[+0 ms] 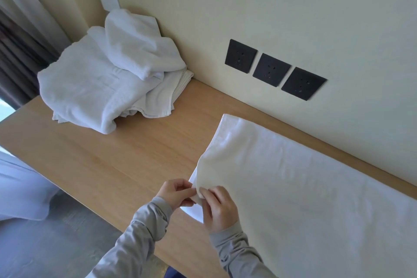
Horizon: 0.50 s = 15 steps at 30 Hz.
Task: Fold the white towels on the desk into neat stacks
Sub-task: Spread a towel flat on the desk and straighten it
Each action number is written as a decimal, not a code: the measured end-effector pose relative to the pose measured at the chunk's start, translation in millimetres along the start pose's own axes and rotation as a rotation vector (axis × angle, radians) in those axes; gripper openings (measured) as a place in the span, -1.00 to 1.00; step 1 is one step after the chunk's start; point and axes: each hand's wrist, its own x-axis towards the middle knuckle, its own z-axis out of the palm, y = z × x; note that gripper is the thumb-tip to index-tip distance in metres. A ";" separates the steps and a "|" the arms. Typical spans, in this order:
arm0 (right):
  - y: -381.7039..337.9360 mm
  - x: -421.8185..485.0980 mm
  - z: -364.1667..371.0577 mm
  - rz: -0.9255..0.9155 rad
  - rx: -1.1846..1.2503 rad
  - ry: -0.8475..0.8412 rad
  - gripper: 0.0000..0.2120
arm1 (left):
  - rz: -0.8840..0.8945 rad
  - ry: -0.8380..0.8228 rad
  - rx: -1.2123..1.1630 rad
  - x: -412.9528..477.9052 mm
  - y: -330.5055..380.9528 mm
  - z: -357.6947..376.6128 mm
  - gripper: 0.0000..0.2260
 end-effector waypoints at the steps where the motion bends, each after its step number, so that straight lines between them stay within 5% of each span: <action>1: -0.4 0.5 0.9 0.011 0.000 0.013 -0.75 | 0.003 0.001 -0.002 -1.3 1.1 0.2 -0.88; 15: 0.1 -0.3 1.0 0.009 0.011 -0.102 -0.71 | 0.009 0.005 -0.144 -9.1 1.4 9.2 -0.85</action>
